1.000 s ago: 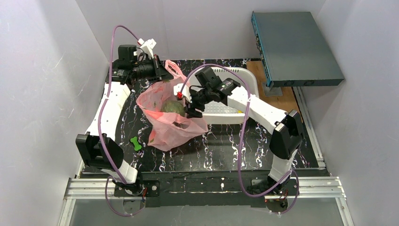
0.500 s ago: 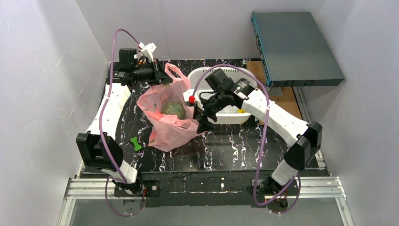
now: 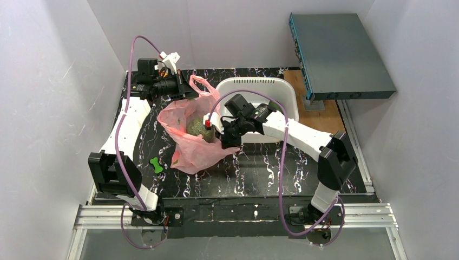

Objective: Place the fake fruits into the plastic bag and tie a complex knot

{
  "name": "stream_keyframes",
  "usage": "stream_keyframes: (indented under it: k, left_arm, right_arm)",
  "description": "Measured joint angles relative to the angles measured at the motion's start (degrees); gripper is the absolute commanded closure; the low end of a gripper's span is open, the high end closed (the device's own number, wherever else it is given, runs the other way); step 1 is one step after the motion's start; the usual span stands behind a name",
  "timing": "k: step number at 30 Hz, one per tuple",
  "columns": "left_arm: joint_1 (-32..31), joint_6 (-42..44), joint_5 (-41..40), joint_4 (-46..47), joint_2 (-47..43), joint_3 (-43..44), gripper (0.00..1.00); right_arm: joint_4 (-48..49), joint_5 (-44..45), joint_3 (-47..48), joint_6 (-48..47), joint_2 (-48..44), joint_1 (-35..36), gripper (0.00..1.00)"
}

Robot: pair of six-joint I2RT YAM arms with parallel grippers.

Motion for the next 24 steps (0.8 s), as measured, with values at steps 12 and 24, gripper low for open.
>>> stream_keyframes:
  k: [12, 24]
  left_arm:
    - [0.76, -0.04, 0.31, 1.16, -0.02, 0.04, 1.0]
    - [3.65, -1.25, 0.55, 5.35, -4.33, -1.64, 1.0]
  right_arm:
    - [-6.29, -3.21, 9.14, -6.69, -13.35, 3.28, 0.99]
    - [-17.16, 0.96, 4.44, -17.25, -16.92, 3.43, 0.79]
